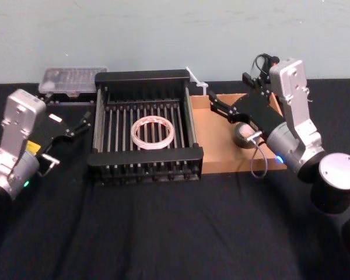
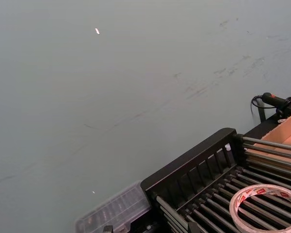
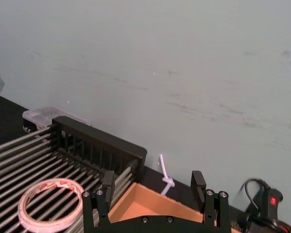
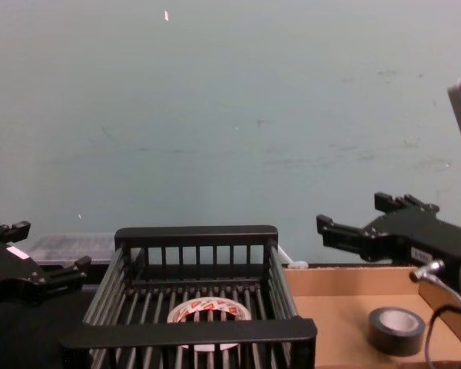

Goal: Pick up the white tape and place it into the black box , Pick up the silver tape and place it into the brown box.

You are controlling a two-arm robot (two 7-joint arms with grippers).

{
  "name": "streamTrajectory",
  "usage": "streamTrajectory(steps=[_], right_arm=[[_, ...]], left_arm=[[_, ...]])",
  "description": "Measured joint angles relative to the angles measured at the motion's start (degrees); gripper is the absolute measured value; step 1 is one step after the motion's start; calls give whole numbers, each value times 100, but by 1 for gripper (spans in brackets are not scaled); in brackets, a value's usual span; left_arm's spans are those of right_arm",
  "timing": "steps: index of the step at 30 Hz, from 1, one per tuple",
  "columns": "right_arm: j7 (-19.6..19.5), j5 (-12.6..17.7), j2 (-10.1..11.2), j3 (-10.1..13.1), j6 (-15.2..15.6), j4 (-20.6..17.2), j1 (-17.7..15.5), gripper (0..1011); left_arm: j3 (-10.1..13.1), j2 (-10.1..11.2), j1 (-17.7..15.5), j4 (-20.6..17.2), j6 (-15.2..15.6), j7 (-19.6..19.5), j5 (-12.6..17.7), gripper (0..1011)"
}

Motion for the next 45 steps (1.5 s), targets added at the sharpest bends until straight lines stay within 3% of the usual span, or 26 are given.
streamTrajectory(steps=[25,45], right_arm=[[-239,-409,-174,393,-280,-274,-765,1000],[-221,-492,-190,467,-348,-302,-823,1000]], left_arm=[[0,0,0,0,0,0,0,1001],[0,0,0,0,0,0,0,1001]])
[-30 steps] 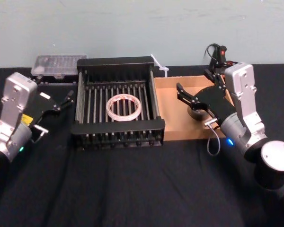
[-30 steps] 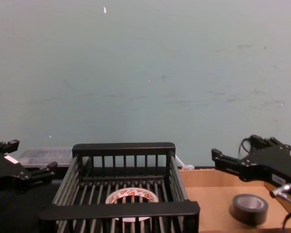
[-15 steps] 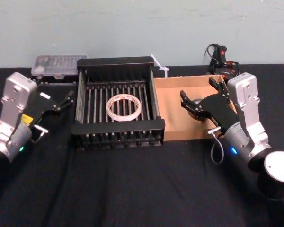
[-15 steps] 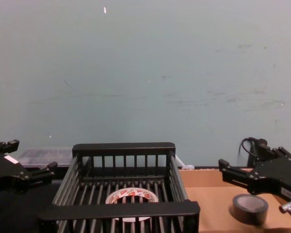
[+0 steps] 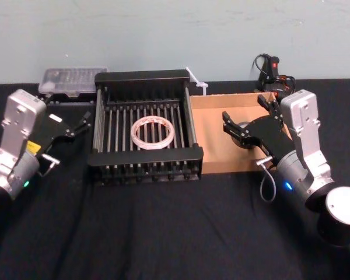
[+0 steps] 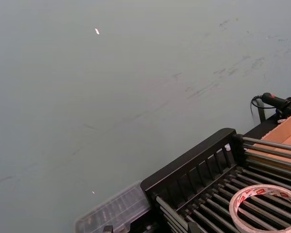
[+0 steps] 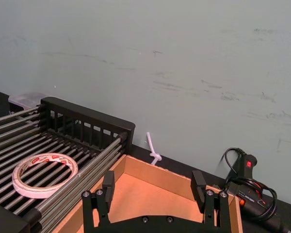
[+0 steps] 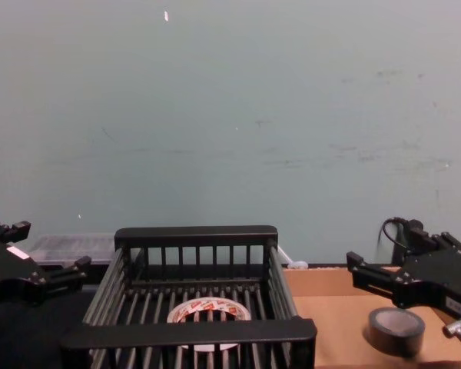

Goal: Pick up the white tape and place it into the black box , Pick up the silver tape and place it into the brown box.

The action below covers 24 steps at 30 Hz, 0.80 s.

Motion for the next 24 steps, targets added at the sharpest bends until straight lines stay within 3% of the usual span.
streamTrajectory(steps=[24], right_arm=[[0,12,1,-11,5,10,7,1000]], left_arm=[[0,0,0,0,0,0,0,1001]])
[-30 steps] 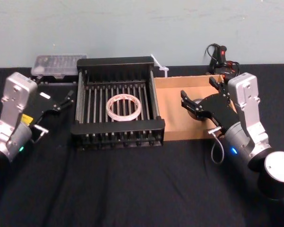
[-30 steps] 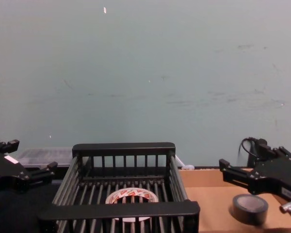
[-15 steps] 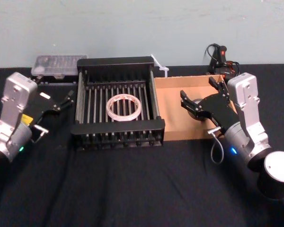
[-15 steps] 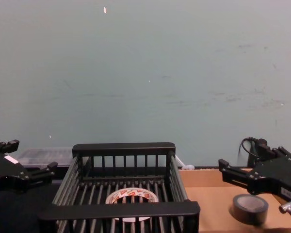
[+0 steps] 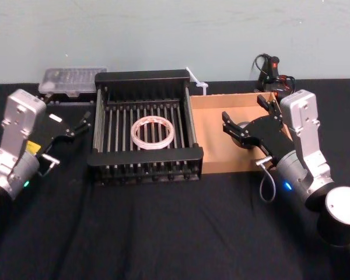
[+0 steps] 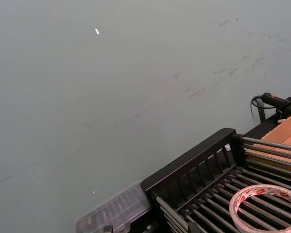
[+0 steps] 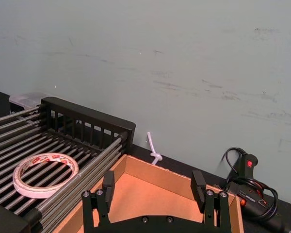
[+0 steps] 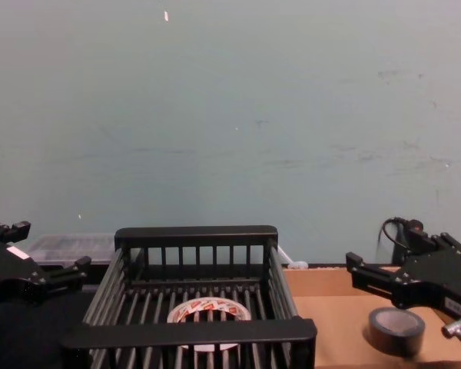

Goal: Pick up the white tape and place it into the black box , Pick up the silver tape and place it into the brown box.

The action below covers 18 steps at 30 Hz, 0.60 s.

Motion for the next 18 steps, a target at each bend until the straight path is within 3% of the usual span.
streamTrajectory(steps=[18], right_arm=[[0,2,0,0,4,0,0,1000]], left_arm=[[0,0,0,0,0,0,0,1001]])
